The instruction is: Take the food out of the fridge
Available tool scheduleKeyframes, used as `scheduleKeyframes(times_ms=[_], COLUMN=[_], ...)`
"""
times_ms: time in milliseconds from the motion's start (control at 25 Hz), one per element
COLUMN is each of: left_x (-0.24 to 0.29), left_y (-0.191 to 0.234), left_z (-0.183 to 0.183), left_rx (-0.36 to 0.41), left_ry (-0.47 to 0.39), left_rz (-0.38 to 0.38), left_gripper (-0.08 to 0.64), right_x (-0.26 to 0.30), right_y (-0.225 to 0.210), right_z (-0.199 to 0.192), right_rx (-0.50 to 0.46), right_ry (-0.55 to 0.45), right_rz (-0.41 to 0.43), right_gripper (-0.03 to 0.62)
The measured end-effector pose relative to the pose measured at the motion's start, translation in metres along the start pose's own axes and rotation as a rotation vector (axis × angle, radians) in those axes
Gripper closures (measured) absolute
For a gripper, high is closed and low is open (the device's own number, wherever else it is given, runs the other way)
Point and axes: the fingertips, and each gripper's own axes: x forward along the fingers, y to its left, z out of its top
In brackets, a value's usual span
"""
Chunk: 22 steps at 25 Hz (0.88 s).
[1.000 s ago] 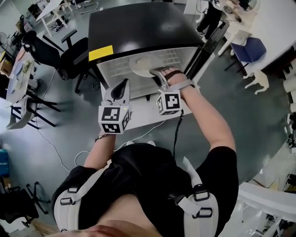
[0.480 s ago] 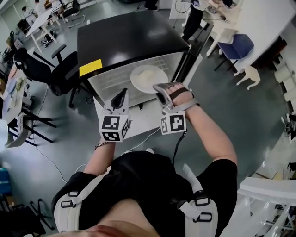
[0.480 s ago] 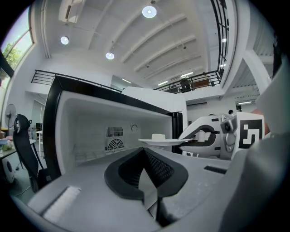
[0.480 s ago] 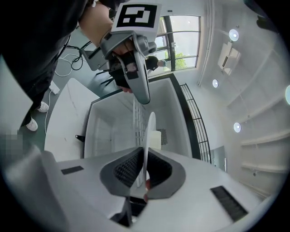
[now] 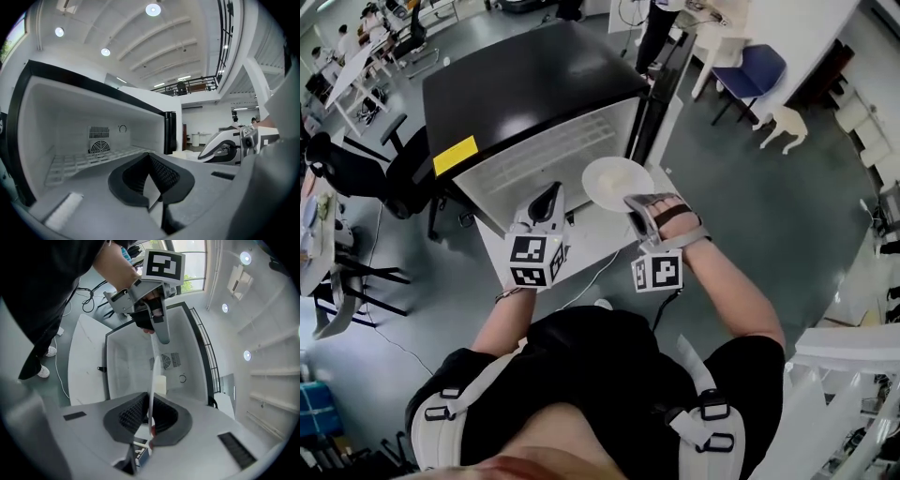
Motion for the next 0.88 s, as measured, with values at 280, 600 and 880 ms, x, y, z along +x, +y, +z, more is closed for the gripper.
scheduleKeyframes(times_ms=[280,600,880], left_x=[0.018,0.031,0.041], left_y=[-0.035,-0.074,-0.092], left_z=[-0.002,0.000,0.003], left_rx=[0.015,0.034,0.033], left_ry=[0.005,0.009,0.011], left_rz=[-0.106,-0.199,-0.243], left_gripper=[0.561,0.561,0.561], right_x=[-0.024,-0.046,-0.055], right_y=[0.014,0.014,0.005], right_z=[-0.036,-0.073,-0.088], right_rx=[0.023,0.052,0.086], right_ry=[0.135,0.266,0.334], right_rz=[-0.026,-0.069,-0.099], right_gripper=[0.568,0.568,0.569])
